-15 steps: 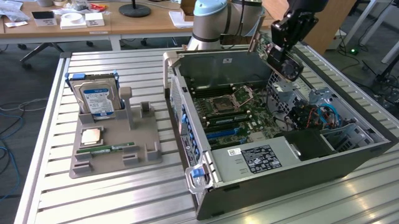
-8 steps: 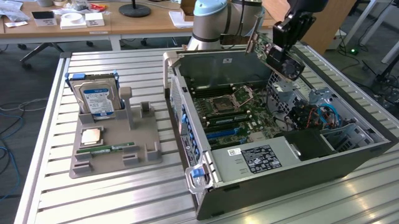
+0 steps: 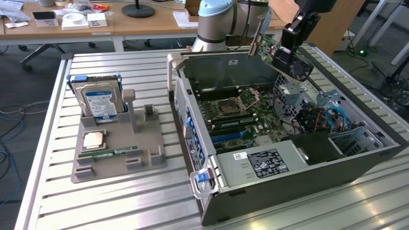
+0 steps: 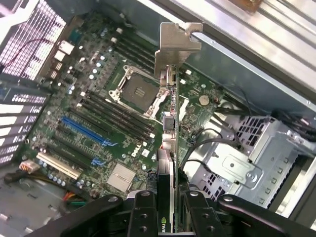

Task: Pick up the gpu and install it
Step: 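Insert the gpu into the slot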

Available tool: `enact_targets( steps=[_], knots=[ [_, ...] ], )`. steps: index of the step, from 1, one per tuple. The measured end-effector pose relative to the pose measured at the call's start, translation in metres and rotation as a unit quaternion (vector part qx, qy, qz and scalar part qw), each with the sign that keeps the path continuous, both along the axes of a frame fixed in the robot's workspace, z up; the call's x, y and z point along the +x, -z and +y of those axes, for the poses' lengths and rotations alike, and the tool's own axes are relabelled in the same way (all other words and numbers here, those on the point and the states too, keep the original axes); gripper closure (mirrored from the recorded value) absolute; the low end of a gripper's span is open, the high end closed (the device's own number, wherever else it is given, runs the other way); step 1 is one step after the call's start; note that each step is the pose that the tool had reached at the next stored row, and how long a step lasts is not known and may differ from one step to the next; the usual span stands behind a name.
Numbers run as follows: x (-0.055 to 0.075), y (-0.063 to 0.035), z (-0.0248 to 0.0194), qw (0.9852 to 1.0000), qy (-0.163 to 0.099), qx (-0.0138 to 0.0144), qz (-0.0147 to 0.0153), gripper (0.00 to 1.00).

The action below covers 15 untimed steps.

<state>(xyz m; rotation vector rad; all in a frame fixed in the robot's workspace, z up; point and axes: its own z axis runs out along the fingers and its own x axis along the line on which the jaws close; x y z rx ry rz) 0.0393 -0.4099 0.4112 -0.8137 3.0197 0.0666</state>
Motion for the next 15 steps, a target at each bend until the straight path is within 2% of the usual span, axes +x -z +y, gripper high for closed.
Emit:
enact_targets(
  steps=[4, 8, 12, 15],
  knots=[
    [0.0000, 0.0000, 0.0000, 0.9994, -0.036, 0.0000, 0.0000, 0.74],
    [0.0000, 0.0000, 0.0000, 0.9974, -0.072, 0.0000, 0.0000, 0.74],
    [0.0000, 0.0000, 0.0000, 0.9940, -0.109, 0.0000, 0.0000, 0.74],
    [0.0000, 0.0001, 0.0000, 0.9907, -0.136, 0.0000, 0.0000, 0.74]
  ],
)
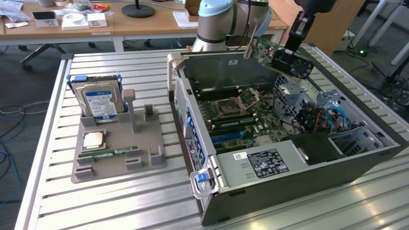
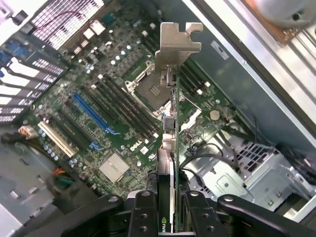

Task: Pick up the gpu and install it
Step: 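Insert the gpu into the slot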

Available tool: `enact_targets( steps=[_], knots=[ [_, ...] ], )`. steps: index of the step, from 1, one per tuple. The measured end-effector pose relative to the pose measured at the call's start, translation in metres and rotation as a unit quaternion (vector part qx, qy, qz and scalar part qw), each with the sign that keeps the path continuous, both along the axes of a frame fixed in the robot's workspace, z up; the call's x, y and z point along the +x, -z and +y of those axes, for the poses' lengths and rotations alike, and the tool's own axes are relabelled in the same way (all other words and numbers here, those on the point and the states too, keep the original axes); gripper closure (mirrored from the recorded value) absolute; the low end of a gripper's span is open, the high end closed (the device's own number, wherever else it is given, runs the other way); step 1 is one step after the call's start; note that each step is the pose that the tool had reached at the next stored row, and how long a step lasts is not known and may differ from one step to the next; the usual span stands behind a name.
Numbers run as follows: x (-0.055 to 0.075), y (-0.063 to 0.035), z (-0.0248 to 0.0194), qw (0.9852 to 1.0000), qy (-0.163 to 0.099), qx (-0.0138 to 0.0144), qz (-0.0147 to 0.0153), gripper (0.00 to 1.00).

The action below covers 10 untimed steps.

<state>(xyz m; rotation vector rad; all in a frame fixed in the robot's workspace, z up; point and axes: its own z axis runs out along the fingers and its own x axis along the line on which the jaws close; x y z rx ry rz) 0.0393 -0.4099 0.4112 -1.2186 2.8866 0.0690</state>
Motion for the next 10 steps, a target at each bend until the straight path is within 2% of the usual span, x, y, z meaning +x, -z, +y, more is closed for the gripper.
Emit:
enact_targets(
  steps=[5, 10],
  knots=[
    [0.0000, 0.0000, 0.0000, 0.9990, -0.046, 0.0000, 0.0000, 0.74],
    [0.0000, 0.0000, 0.0000, 0.9958, -0.091, 0.0000, 0.0000, 0.74]
  ],
)
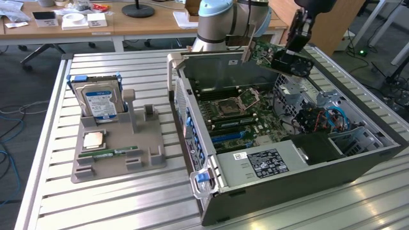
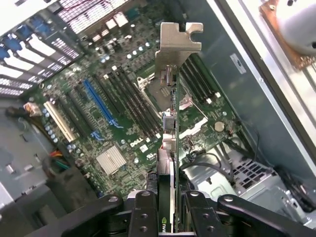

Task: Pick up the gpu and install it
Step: 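Insert the gpu into the slot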

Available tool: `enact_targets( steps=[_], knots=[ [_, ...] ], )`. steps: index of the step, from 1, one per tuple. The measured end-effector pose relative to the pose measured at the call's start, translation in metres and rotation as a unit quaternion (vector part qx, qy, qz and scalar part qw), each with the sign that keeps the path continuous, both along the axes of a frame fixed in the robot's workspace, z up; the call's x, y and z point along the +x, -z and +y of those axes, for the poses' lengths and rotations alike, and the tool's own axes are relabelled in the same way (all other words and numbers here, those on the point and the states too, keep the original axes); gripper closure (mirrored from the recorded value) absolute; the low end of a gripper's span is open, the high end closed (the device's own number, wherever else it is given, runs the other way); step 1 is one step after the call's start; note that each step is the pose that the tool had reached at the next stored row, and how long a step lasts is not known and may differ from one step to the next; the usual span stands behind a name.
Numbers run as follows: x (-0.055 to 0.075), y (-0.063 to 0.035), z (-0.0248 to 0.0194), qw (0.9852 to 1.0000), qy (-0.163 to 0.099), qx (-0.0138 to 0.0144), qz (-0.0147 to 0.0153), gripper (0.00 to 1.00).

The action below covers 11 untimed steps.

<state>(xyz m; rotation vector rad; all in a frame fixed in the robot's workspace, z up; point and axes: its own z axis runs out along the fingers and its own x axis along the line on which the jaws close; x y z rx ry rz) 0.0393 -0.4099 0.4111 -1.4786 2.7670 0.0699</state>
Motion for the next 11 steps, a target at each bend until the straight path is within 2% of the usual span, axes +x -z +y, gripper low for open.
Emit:
enact_targets(
  steps=[5, 8, 11],
  knots=[
    [0.0000, 0.0000, 0.0000, 0.9990, -0.045, 0.0000, 0.0000, 0.74],
    [0.0000, 0.0000, 0.0000, 0.9974, -0.073, 0.0000, 0.0000, 0.74],
    [0.0000, 0.0000, 0.0000, 0.9950, -0.100, 0.0000, 0.0000, 0.74]
  ],
)
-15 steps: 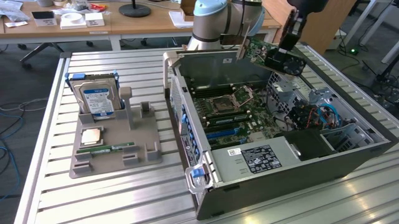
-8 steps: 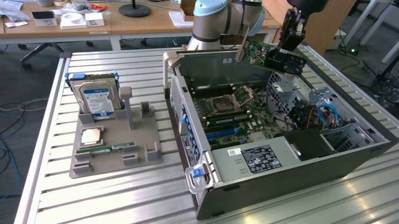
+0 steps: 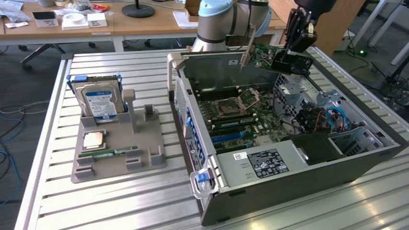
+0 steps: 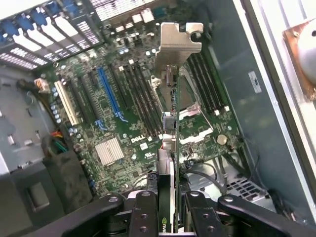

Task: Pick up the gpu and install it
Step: 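Insert the gpu into the slot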

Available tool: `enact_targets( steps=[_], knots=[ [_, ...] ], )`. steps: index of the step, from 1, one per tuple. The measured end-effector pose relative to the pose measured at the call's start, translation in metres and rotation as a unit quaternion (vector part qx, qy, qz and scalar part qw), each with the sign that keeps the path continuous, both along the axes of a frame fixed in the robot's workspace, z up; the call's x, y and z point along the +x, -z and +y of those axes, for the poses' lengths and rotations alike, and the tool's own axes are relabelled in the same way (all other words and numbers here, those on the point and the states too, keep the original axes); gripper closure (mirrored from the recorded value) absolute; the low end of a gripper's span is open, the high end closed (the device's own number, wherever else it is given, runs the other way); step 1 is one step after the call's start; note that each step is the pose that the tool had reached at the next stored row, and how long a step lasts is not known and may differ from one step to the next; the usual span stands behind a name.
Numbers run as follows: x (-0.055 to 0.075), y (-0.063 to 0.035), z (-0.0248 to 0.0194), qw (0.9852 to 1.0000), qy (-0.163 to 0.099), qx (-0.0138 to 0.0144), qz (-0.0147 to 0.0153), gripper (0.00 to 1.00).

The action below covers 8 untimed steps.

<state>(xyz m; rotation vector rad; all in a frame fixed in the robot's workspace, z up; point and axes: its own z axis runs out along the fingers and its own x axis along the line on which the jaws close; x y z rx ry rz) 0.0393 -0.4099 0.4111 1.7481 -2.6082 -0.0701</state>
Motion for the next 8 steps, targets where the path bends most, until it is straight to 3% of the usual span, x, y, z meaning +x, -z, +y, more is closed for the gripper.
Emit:
enact_targets(
  steps=[4, 8],
  knots=[
    [0.0000, 0.0000, 0.0000, 0.9993, -0.037, 0.0000, 0.0000, 0.74],
    [0.0000, 0.0000, 0.0000, 0.9973, -0.073, 0.0000, 0.0000, 0.74]
  ],
)
